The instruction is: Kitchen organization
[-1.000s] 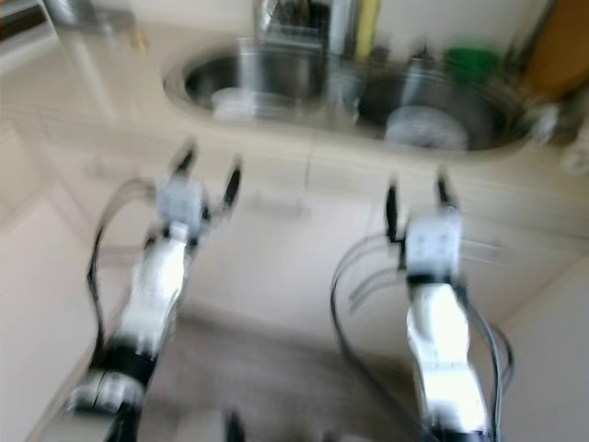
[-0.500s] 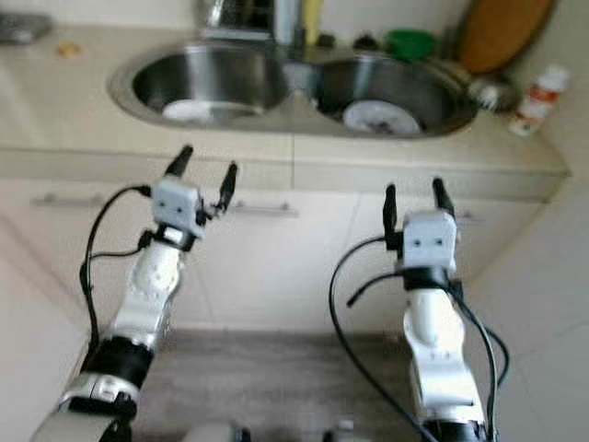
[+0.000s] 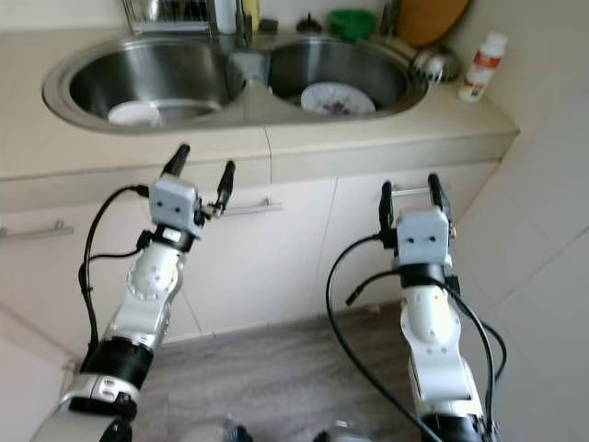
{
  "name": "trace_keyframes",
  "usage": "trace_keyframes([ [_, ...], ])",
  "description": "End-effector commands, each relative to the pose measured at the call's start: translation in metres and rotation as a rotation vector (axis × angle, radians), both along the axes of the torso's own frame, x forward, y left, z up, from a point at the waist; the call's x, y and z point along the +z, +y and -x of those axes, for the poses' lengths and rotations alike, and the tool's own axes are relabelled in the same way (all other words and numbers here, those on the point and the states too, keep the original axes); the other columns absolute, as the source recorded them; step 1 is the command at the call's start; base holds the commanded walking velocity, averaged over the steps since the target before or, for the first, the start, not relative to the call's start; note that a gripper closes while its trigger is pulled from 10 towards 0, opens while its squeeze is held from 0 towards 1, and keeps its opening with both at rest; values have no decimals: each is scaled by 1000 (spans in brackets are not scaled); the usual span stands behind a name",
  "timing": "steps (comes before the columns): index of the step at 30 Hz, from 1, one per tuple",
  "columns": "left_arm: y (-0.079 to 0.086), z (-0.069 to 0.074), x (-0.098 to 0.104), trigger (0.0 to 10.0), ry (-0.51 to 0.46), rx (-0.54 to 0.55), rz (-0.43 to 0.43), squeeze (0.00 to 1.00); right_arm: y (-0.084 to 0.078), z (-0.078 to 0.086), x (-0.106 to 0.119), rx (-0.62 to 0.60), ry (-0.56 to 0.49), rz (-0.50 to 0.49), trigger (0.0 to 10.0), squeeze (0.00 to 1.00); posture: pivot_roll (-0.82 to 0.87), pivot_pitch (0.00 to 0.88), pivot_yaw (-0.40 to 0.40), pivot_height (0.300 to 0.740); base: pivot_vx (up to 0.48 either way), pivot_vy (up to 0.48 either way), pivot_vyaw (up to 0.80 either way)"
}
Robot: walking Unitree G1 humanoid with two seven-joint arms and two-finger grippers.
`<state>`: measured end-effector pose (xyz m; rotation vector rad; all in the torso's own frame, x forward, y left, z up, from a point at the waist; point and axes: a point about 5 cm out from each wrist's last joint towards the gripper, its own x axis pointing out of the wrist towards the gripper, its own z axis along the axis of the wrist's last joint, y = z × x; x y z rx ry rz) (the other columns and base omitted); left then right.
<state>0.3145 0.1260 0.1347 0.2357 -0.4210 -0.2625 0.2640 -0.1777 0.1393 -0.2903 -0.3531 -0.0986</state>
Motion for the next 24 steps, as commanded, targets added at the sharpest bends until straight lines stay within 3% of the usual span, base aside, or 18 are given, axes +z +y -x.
trace_keyframes([
  [1,-5,-1,1,10000,-3,-16,-23,0,-4,-1,-2,-20,17,10,10000,0,49,0,-55,740,0,0,0],
  [6,-4,-1,2,10000,-3,-14,-26,0,-4,-3,-4,-26,32,10,10000,0,50,0,-54,740,0,0,0],
  [10,-4,-1,1,10000,-2,-14,-29,0,1,-4,-6,-18,46,95,10000,0,51,0,-54,740,0,0,600],
  [19,-5,-1,1,10000,1,-12,-34,0,0,-5,-5,-22,41,64,10000,0,52,0,-55,740,0,0,800],
  [24,-5,-1,0,10000,5,-12,-27,0,-5,-5,-7,-48,50,31,10000,0,51,0,-55,740,0,0,0],
])
